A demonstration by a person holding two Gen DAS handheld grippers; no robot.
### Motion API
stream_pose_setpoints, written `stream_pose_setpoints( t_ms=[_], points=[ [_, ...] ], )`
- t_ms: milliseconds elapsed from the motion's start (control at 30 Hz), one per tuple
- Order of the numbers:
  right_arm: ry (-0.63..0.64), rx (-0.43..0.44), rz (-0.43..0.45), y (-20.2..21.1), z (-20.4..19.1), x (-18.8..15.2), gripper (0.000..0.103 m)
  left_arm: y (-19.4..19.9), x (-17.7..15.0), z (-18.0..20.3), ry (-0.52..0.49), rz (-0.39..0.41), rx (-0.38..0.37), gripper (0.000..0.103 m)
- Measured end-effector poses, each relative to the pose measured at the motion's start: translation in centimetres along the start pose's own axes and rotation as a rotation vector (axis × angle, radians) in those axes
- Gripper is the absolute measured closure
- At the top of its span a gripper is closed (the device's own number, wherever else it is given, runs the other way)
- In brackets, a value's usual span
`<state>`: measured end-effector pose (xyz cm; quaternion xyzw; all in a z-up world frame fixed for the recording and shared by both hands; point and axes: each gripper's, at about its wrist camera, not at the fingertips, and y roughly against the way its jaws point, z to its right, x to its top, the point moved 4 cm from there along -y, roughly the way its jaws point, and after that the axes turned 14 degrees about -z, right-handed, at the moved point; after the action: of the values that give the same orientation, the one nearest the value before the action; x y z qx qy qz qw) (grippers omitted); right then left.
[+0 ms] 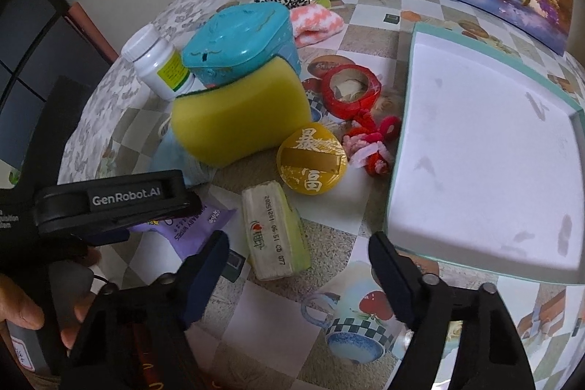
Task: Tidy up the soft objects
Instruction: 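Reach right gripper to green tissue pack while left gripper reaches purple snack bag, then close right gripper on tissue pack while left gripper closes on snack bag, then carry tissue pack with right gripper while left gripper carries snack bag over tray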
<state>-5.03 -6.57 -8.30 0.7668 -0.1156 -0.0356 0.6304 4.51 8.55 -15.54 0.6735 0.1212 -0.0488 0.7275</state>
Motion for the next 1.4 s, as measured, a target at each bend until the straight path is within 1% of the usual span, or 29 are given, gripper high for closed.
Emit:
stream_pose_setpoints(
  t_ms=[33, 67, 133, 200, 233, 267, 300, 333, 400, 467, 567, 600, 700, 833, 867, 933, 1167, 1400],
  points=[
    [0.003, 0.005, -0.002, 0.0, 0.0, 0.0, 0.039, -0.2, 0.0, 0.1, -0.004, -0.001, -0.002, 0.002],
    [0.005, 0.010, -0.005, -0.1, -0.1, 0.0, 0.042, -0.3, 0.1, 0.2, -0.009, -0.001, -0.007, 0.004],
    [0.008, 0.019, -0.007, -0.2, -0.1, 0.1, 0.052, -0.4, 0.1, 0.4, -0.017, -0.007, -0.028, 0.010],
    [0.011, 0.021, -0.005, -0.1, -0.1, 0.0, 0.058, -1.1, 0.0, 0.9, -0.022, -0.030, -0.067, 0.018],
    [0.013, 0.023, -0.002, -0.1, -0.1, 0.0, 0.061, -1.3, -0.2, 1.1, -0.023, -0.040, -0.080, 0.020],
    [0.014, 0.025, 0.000, 0.0, -0.2, 0.0, 0.063, -1.4, -0.1, 1.3, -0.026, -0.041, -0.083, 0.022],
    [0.016, 0.027, 0.002, 0.0, -0.2, 0.0, 0.067, -1.5, -0.3, 1.4, -0.030, -0.036, -0.084, 0.027],
    [0.017, 0.027, 0.002, 0.0, -0.2, 0.0, 0.070, -1.7, -0.3, 1.8, -0.034, -0.031, -0.089, 0.030],
    [0.019, 0.026, -0.001, 0.0, -0.2, 0.0, 0.074, -1.8, -0.5, 2.2, -0.040, -0.026, -0.102, 0.040],
    [0.019, 0.028, -0.002, 0.0, -0.2, 0.0, 0.075, -2.0, -0.6, 2.4, -0.042, -0.022, -0.114, 0.046],
    [0.016, 0.031, -0.003, 0.0, -0.1, 0.0, 0.075, -2.1, -0.6, 2.5, -0.042, -0.020, -0.117, 0.053],
    [0.016, 0.032, -0.004, 0.0, 0.0, -0.1, 0.075, -1.2, -1.0, 2.0, -0.043, -0.022, -0.122, 0.056],
    [0.016, 0.030, -0.006, 0.1, 0.0, -0.1, 0.077, -1.0, -1.3, 2.0, -0.042, -0.023, -0.125, 0.059],
    [0.017, 0.034, -0.003, 0.3, 0.1, -0.1, 0.078, -0.8, -2.1, 1.7, -0.037, -0.024, -0.133, 0.060],
    [0.018, 0.036, -0.001, 0.3, 0.1, -0.2, 0.078, 0.1, -2.8, 1.2, -0.038, -0.025, -0.136, 0.060],
    [0.016, 0.039, 0.004, 0.6, 0.3, -0.2, 0.078, 0.2, -3.0, 0.8, -0.037, -0.019, -0.139, 0.060],
    [0.001, 0.055, 0.016, 1.4, 0.7, -0.5, 0.079, 1.0, -5.0, 0.8, -0.042, -0.017, -0.169, 0.060],
    [-0.037, 0.099, 0.068, 3.4, 1.4, -0.5, 0.079, 3.4, -6.9, 1.2, -0.087, 0.068, -0.184, 0.061]
  ],
)
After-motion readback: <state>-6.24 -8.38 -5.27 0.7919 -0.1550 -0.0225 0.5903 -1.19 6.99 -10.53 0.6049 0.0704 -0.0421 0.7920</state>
